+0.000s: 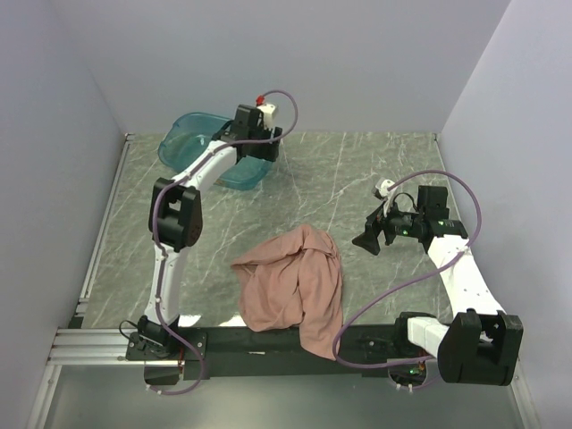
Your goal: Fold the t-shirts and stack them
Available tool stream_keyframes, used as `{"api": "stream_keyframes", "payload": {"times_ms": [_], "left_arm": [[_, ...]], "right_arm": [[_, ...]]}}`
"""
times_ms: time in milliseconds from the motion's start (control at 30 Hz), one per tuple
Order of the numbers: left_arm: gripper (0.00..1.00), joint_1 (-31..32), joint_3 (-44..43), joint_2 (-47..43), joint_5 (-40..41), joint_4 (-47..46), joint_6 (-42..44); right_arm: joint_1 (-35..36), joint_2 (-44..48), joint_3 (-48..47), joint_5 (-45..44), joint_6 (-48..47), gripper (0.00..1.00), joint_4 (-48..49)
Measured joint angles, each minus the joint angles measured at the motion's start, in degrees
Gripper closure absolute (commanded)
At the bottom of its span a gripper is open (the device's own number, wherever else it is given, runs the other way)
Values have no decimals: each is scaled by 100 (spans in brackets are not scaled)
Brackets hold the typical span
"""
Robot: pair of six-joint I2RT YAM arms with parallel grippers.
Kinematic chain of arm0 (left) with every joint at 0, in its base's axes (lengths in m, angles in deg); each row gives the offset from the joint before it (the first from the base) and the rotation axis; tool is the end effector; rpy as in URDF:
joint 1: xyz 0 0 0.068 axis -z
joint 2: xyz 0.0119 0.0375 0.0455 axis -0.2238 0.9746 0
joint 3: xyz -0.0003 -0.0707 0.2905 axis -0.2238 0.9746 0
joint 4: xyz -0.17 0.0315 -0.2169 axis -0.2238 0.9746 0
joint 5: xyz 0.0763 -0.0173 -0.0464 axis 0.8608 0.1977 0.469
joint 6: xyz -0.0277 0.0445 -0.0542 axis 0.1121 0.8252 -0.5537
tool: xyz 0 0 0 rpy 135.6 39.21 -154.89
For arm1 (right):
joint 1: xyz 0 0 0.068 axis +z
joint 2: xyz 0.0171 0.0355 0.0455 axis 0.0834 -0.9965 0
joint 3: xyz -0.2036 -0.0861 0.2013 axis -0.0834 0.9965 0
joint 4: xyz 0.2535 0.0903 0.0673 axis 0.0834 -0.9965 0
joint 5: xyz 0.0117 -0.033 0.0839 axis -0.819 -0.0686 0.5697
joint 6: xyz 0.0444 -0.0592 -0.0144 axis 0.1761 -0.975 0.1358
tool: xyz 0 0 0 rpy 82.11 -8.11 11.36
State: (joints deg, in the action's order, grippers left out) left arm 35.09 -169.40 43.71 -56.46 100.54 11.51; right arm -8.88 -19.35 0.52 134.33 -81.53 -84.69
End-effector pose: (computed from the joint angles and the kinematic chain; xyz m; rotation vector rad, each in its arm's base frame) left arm 0.5420 -0.2272 0.2499 0.4108 2.1957 -0.3491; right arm 0.2318 0.0350 0.2634 -0.9824 1.8678 0.7043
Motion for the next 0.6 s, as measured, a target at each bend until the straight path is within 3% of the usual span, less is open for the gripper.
{"api": "stream_keyframes", "payload": {"times_ms": [233, 333, 367, 467, 600], "left_arm": [[36, 153, -37, 463, 247, -2, 120], [47, 184, -55, 614, 361, 0, 238], [56, 197, -55, 640, 378, 11, 304], [71, 225, -22, 658, 490, 26, 570], [79, 319, 501, 385, 907, -212, 837]], "right_arm": [[0, 0, 0, 0, -2, 1, -13], [0, 0, 0, 0, -15, 1, -20], [0, 0, 0, 0, -20, 1, -22], [0, 0, 0, 0, -22, 1, -31], [0, 0, 0, 0, -24, 1, -33]]}}
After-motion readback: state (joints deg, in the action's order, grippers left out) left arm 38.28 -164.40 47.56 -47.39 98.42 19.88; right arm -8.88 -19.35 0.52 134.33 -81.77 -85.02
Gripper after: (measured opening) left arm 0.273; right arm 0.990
